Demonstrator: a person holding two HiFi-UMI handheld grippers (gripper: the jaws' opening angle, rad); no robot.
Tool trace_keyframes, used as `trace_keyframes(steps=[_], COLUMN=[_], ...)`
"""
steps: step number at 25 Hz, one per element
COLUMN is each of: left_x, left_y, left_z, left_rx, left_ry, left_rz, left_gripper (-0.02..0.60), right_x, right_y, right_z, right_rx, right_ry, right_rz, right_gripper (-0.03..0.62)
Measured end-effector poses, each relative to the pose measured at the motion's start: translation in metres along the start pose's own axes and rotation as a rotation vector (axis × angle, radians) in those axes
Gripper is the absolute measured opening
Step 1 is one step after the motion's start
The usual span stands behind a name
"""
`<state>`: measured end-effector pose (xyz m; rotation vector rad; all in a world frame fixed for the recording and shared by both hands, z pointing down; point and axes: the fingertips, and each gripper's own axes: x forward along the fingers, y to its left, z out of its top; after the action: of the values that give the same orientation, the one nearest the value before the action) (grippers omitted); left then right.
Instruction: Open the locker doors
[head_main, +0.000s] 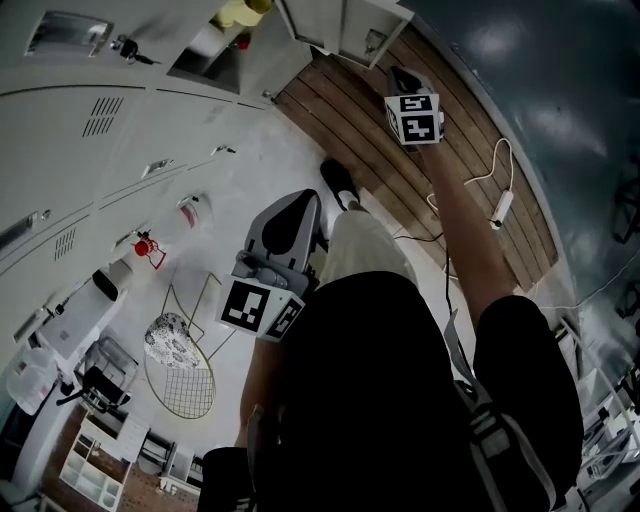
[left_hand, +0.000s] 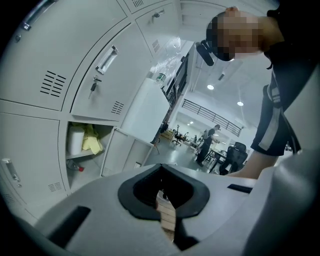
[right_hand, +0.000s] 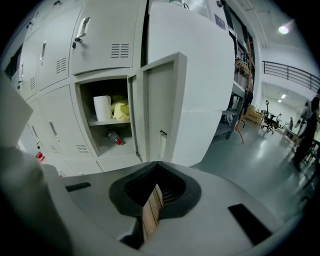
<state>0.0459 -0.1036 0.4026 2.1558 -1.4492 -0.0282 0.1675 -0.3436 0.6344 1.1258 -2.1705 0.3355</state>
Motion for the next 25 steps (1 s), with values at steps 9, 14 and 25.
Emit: trace_keyframes(steps=[9,14,25], left_x=[-0.076,-0.127,-0.217], left_y=[-0.015,-0.023,-0.024], left_z=[-0.021,-0.04,-0.048], left_rx=[0.037,0.066,0.082], left_ry=[-0.023,-0.02,-0.098], left_rz=[-0.063,-0.092,-0.104], left_gripper=[0.018,0.018,0.018], right_x=[-0.093,-0.149,-0.27], right_y=[0.066,0.109,0.194], right_z=[-0.014,-0.014,0.001], right_rx=[0.021,0.013,0.069], right_ry=[-0.068,-0.113,-0.272], right_rz=[-0.006,-0.002,0.031], right_gripper=[0.004,0.005,0.004])
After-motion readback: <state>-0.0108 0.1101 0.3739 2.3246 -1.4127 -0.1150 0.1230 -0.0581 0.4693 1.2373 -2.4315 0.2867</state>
